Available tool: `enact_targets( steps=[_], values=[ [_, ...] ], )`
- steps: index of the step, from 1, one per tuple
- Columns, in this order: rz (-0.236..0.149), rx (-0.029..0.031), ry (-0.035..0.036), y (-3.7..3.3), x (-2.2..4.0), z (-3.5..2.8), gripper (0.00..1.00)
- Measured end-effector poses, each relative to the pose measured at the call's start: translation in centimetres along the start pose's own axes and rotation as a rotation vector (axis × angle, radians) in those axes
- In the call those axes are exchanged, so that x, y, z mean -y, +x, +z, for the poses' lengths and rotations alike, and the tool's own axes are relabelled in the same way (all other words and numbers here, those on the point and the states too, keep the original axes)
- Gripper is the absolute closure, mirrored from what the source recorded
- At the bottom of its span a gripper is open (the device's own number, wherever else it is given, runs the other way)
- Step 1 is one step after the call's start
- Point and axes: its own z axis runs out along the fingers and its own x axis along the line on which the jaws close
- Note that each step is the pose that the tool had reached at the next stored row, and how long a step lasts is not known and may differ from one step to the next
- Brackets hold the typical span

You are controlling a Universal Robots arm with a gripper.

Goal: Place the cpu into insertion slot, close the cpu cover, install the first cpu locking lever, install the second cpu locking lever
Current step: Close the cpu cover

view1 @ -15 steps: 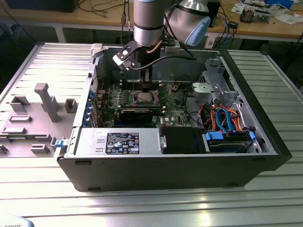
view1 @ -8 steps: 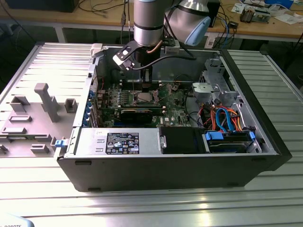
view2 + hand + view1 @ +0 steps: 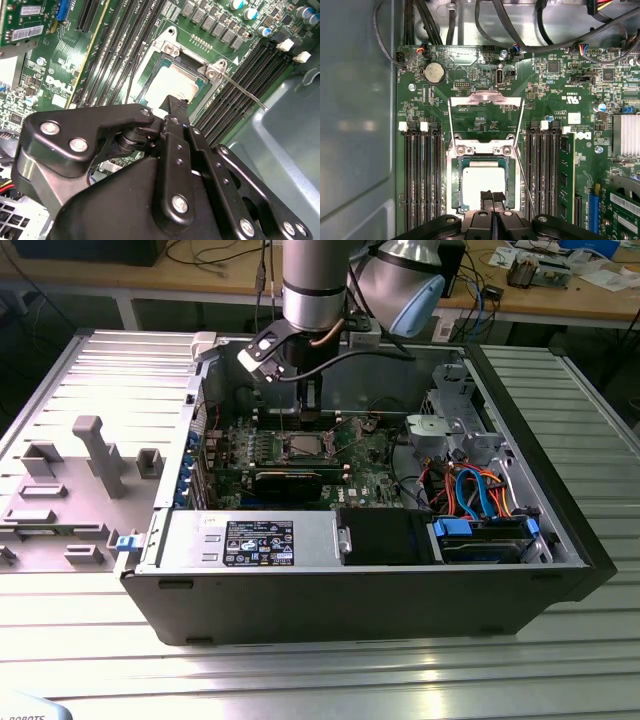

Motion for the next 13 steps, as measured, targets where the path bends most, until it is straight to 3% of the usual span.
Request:
enact_targets(
  steps=[2,4,7,13],
  values=[
    [0.000,-0.0002,0.0087,-0.01,-0.06,-0.46,0.89],
    [0.000,0.0022,0.0159,-0.01,-0.13,-0.50,0.89],
    [-0.001,0.0026,0.0327,-0.01,-0.54,-0.50,0.89],
    [-0.001,0.0026,0.0341,-0.01,-0.63,-0.50,0.89]
  ],
)
